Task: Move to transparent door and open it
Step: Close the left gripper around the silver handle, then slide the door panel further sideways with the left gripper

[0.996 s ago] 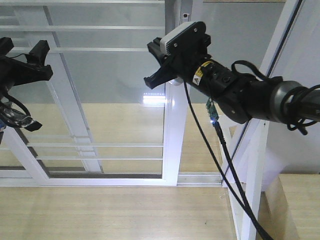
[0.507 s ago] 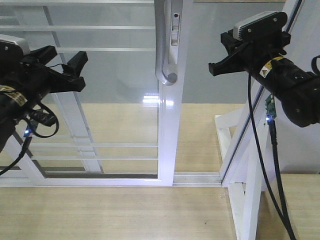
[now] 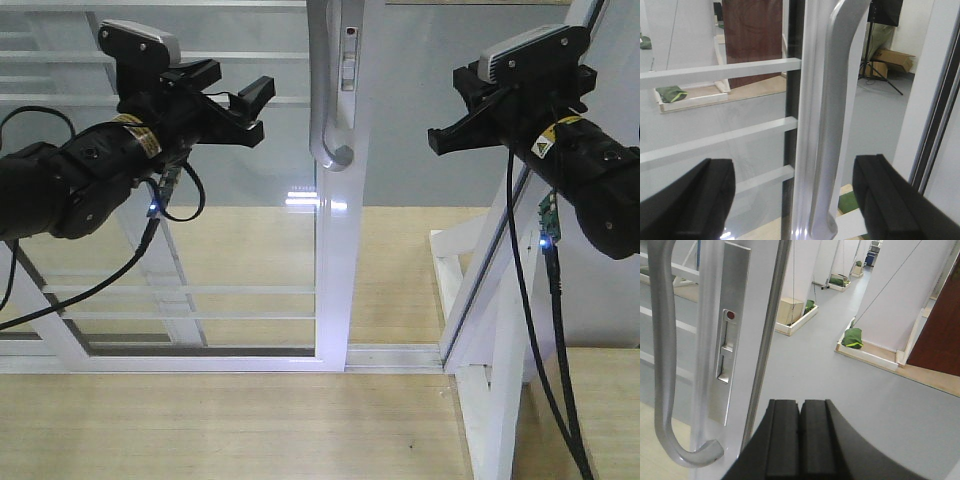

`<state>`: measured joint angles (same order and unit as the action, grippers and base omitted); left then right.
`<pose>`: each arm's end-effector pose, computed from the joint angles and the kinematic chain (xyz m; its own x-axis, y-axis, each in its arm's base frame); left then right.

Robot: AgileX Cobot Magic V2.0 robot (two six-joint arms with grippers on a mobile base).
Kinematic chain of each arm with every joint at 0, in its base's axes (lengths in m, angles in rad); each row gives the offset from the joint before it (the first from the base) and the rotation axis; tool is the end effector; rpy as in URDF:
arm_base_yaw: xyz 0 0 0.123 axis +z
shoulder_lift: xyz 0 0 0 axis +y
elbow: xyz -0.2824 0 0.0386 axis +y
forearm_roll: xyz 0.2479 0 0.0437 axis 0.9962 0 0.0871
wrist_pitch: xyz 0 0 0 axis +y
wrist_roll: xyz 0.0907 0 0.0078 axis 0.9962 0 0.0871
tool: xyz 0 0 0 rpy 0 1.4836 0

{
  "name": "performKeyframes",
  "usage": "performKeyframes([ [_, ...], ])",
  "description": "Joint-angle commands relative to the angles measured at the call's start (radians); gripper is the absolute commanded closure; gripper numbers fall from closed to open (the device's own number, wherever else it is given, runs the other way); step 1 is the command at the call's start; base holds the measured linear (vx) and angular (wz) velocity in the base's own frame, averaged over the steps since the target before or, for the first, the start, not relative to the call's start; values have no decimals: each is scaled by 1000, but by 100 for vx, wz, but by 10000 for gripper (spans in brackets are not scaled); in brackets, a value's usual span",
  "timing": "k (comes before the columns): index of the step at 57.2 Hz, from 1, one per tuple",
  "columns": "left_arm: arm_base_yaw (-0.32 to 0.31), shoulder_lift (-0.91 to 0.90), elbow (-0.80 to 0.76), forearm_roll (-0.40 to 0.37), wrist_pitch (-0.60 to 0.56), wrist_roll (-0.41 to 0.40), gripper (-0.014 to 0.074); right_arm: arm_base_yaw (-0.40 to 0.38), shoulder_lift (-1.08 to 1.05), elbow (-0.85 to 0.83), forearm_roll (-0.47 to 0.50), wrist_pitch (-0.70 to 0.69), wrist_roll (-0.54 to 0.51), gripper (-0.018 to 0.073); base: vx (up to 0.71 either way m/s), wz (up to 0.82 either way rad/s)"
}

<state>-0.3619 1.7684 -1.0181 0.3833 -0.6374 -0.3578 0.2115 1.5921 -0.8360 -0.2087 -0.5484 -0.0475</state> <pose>0.3604 -0.1581 0.2497 -0.0818 -0.0153 -0.9965 0.5498 0.8333 -0.0579 0.3349 0.0819 0.2543 -0.0534 -0.2396 -0.9694 -0.3339 0.9192 -0.2088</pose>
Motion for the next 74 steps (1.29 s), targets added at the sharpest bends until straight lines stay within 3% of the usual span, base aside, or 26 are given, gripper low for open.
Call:
performKeyframes([
  [1,-22,-9,-74,-15,-68,-31,6,-6,-44,-25,5,-83,-25,565,0,0],
  [21,-88,117,-225,-16,-54,-35,6,-6,-44,-25,8,-83,-48,565,0,0],
  [49,-107,239,-459,-15,40,-50,6,-6,-44,-25,9,-83,-48,565,0,0],
  [74,-118,289,-557,-25,129,-52,6,-6,-44,-25,9,-83,-50,565,0,0],
])
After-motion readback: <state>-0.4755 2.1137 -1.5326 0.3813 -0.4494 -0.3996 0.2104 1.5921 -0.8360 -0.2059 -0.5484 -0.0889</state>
